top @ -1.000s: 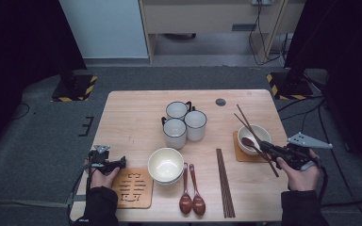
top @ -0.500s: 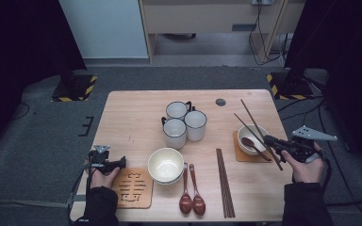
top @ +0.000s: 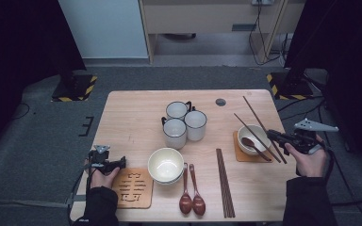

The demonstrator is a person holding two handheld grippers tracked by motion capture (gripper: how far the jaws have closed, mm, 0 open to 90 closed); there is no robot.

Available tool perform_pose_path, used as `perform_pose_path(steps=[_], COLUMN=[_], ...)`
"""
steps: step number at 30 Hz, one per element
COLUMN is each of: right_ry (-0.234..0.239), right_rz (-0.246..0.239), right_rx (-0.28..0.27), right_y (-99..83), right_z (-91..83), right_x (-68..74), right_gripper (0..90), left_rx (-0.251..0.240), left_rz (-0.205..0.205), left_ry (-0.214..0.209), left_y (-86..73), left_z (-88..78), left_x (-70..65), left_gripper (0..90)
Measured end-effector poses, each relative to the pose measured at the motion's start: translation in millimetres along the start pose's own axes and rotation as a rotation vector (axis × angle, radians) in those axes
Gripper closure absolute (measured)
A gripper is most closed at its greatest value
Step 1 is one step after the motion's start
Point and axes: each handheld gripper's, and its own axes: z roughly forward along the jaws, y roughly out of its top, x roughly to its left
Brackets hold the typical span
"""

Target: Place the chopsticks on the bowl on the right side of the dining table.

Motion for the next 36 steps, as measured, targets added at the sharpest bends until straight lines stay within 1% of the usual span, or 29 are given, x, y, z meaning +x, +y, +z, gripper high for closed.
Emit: perform_pose_path(steps=[5,6,9,10,11,18,20,21,23,28,32,36], right_ry=[0.003,0.002,0.001,0.0,0.002,0.001,0.003,-0.001,-0.002,-0.004,-0.005,-0.002], right_rz=[-0.005,-0.01,-0.007,-0.009,-0.01,-0.001,0.001,0.007,0.004,0.014,0.009,0.014], right_rx=[0.007,0.012,0.017,0.022,0.024,0.03,0.031,0.033,0.033,0.058,0.074,0.103], right_y=[2.3,2.5,2.5,2.8,2.8,4.6,4.8,4.8,4.7,1.1,-1.6,-7.9], right_z=[2.9,4.8,6.5,7.9,8.3,13.1,13.9,16.5,17.7,24.5,27.6,33.8], right_x=[-6.5,-10.1,-13.1,-17.2,-18.4,-29.1,-30.3,-33.8,-35.3,-43.9,-47.8,-53.0], right_gripper=[85.0,85.0,85.0,85.0,85.0,85.0,85.0,85.0,85.0,85.0,85.0,85.0], left_rx=[0.0,0.0,0.0,0.0,0.0,0.0,0.0,0.0,0.0,0.0,0.0,0.0], left_rz=[0.0,0.0,0.0,0.0,0.0,0.0,0.0,0.0,0.0,0.0,0.0,0.0], left_ry=[0.0,0.0,0.0,0.0,0.0,0.0,0.0,0.0,0.0,0.0,0.0,0.0], left_y=[0.0,0.0,0.0,0.0,0.0,0.0,0.0,0.0,0.0,0.0,0.0,0.0], left_z=[0.0,0.0,0.0,0.0,0.0,0.0,0.0,0.0,0.0,0.0,0.0,0.0], left_x=[0.0,0.0,0.0,0.0,0.0,0.0,0.0,0.0,0.0,0.0,0.0,0.0], left_gripper=[0.0,0.0,0.0,0.0,0.0,0.0,0.0,0.0,0.0,0.0,0.0,0.0])
